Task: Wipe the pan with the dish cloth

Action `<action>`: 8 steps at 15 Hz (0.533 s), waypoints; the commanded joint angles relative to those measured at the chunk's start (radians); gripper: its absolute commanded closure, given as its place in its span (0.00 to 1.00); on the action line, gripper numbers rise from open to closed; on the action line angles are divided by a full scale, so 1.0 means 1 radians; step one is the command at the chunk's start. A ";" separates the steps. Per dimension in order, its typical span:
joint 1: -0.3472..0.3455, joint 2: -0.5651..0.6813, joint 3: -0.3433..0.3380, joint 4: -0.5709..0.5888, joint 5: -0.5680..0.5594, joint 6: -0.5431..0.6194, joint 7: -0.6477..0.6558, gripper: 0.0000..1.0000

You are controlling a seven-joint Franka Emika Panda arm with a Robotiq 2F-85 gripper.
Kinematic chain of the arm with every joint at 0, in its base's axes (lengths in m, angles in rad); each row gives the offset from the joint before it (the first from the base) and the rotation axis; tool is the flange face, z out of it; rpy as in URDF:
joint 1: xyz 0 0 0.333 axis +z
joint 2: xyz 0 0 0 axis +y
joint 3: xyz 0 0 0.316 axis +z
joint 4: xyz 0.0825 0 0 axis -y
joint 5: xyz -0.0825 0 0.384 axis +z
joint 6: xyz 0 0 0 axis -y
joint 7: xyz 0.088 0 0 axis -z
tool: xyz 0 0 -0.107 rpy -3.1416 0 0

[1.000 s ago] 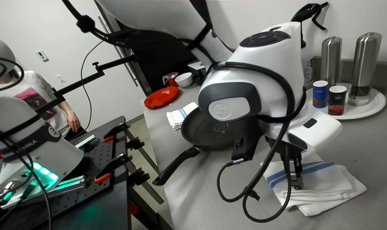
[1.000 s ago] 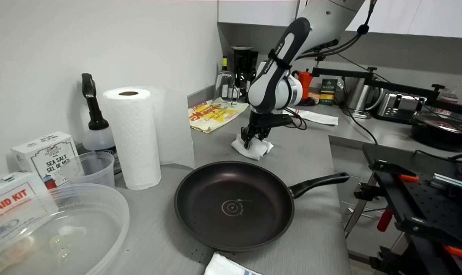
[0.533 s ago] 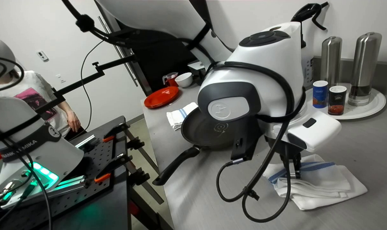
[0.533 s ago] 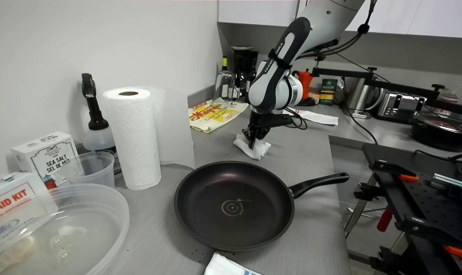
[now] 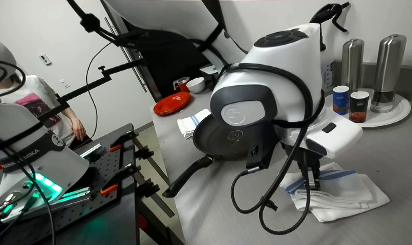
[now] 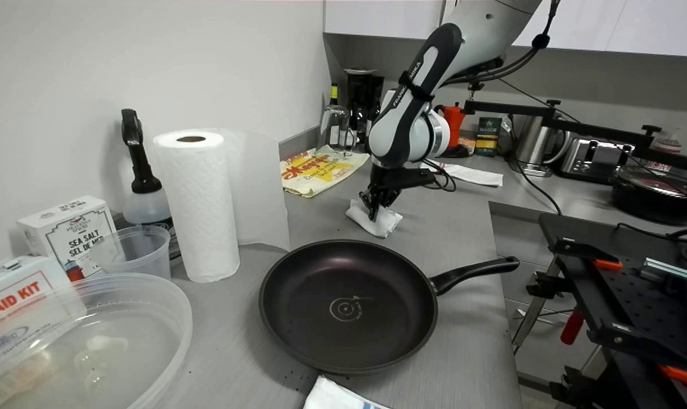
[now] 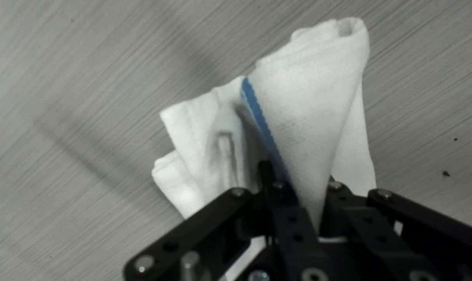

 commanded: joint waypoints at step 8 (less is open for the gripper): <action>-0.016 -0.133 0.050 -0.086 -0.009 -0.135 -0.157 0.97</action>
